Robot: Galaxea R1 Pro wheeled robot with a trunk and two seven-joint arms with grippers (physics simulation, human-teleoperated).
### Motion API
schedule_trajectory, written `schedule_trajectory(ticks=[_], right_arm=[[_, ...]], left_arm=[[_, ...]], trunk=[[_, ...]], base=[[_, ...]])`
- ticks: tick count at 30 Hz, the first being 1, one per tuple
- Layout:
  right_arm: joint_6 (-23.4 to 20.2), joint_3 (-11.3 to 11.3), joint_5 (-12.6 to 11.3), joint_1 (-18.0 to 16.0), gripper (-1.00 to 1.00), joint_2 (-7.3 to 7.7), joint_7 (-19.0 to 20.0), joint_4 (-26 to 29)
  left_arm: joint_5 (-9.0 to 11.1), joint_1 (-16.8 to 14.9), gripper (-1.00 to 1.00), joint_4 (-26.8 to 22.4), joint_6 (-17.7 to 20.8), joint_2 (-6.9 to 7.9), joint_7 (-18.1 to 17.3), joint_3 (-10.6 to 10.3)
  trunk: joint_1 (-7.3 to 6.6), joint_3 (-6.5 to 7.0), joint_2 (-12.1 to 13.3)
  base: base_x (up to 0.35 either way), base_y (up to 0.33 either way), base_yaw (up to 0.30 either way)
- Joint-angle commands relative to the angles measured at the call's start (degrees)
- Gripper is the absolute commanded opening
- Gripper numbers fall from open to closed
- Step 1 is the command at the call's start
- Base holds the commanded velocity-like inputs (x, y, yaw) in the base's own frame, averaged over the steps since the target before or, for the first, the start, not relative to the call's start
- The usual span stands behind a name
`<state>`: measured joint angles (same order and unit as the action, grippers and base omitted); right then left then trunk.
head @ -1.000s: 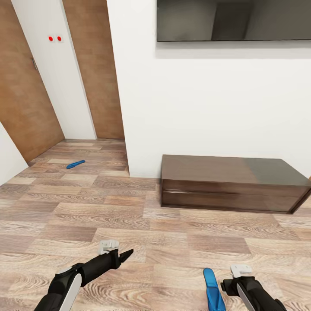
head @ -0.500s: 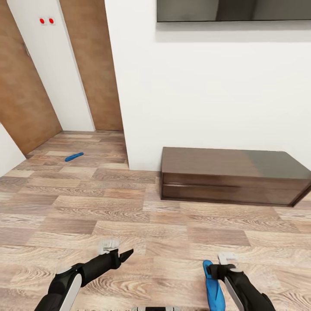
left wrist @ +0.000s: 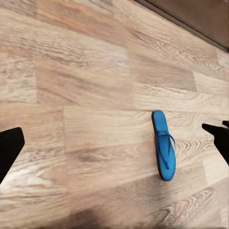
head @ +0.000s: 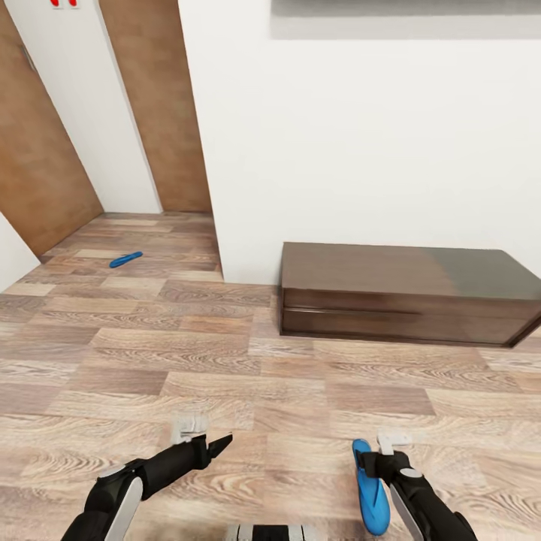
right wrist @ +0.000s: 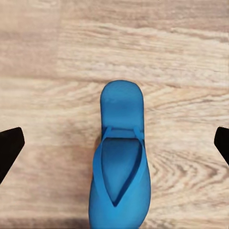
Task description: In the bedroom, move the book from the bed onto either nightstand, and place the two sandals side by side next to the bed.
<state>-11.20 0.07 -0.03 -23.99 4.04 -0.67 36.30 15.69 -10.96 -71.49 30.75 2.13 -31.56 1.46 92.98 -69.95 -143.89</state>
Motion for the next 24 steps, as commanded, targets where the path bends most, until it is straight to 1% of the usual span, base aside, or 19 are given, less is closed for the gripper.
schedule_trajectory(ticks=[1,7,24], right_arm=[[0.1,-0.1,0.0,0.0,1.0,0.0,-0.1,0.1],[0.6,-0.2,-0.1,0.0,1.0,0.01,-0.1,0.1],[0.7,-0.2,-0.1,0.0,1.0,0.02,-0.1,0.1]], left_arm=[[0.4,-0.1,1.0,0.3,0.5,-0.14,-0.1,0.1],[0.3,0.0,1.0,0.6,0.4,-0.72,-0.1,0.0],[0.3,0.0,1.0,0.7,0.4,-0.81,-0.1,0.0]], trunk=[[0.01,-0.27,0.0],[0.17,-1.6,-0.1],[0.6,-5.37,-0.3]], base=[[0.0,0.0,0.0],[0.0,0.0,0.0],[0.0,0.0,0.0]])
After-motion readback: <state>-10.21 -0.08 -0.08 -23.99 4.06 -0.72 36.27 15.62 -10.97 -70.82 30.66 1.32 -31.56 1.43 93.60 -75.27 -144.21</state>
